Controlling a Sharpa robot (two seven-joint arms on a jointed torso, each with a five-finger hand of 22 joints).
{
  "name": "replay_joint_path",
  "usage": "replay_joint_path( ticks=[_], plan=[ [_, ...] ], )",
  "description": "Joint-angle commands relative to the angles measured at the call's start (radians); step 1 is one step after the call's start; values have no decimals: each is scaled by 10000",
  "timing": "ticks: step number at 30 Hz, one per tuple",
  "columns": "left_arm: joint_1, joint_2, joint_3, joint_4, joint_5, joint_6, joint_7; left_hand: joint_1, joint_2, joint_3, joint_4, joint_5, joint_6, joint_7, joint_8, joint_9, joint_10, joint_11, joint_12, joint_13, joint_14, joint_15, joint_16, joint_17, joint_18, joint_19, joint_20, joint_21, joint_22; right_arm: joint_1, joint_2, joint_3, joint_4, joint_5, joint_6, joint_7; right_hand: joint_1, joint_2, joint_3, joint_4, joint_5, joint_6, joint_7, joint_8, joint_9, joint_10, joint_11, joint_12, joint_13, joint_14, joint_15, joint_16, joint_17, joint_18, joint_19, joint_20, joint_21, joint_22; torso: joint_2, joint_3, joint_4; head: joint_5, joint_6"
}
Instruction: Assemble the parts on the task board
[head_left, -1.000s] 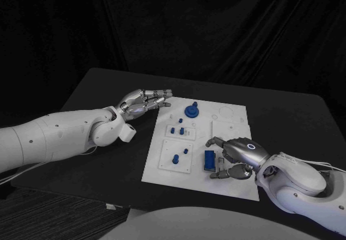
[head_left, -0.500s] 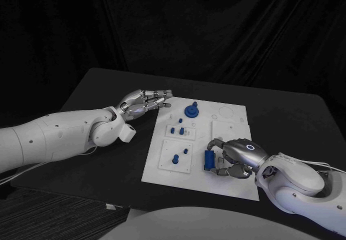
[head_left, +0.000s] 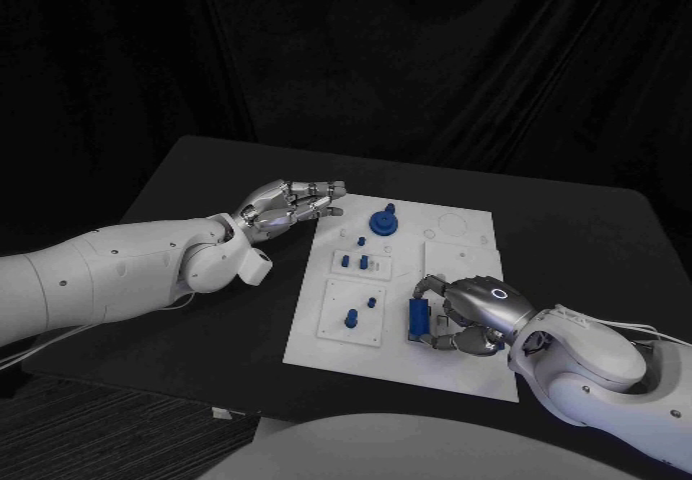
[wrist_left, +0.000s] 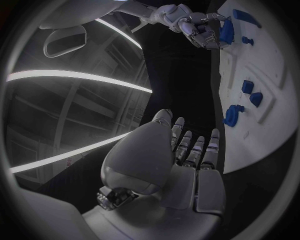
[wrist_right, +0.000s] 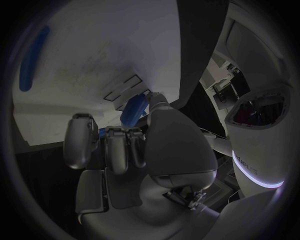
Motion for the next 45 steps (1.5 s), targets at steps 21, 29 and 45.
replay_joint_path(
  ticks=[21, 29, 45],
  plan=[
    [-23, 6, 10, 0, 64, 195, 23, 106, 43, 91, 18, 53, 6, 37, 37, 4, 3, 75, 37, 11, -18, 64, 51, 7, -75, 64, -12, 47, -18, -98, -408, -31, 527, -20, -470, -205, -1273, 193, 286, 318, 2044, 721, -162, 286, -269, 1063, -135, 25, 2634, 1059, -119, 95, 2629, 65, 235, -104, 422, 1930, -3, 1, 1, -30, 0],
    [-28, 8, 10, -23, 64, 212, 1, 106, 48, 101, 21, 51, 10, 39, 38, 5, 3, 81, 38, 11, -20, 64, 50, 6, -77, 78, -12, 52, 11, -136, -443, -31, 564, -14, 67, -483, -1511, 186, 339, 291, 1902, 567, -147, 100, -418, 1063, -124, 25, 2634, 1046, -111, 63, 2582, 103, 162, -99, 242, 1875, -1, -3, 0, -26, 0],
    [-31, 16, 10, -28, 64, 290, -63, 106, 55, 119, 26, 48, 23, 44, 41, 6, 8, 92, 44, 12, -13, 67, 62, 8, -78, 113, -11, 67, 73, -158, -388, -31, 483, -13, 889, -947, -1457, 30, 621, 263, 1486, -367, 18, -909, -1231, 1063, 13, 25, 2634, 952, 5, -157, 2259, 213, -68, -1, -319, 1720, 0, 0, 1, -27, 0]
  ],
)
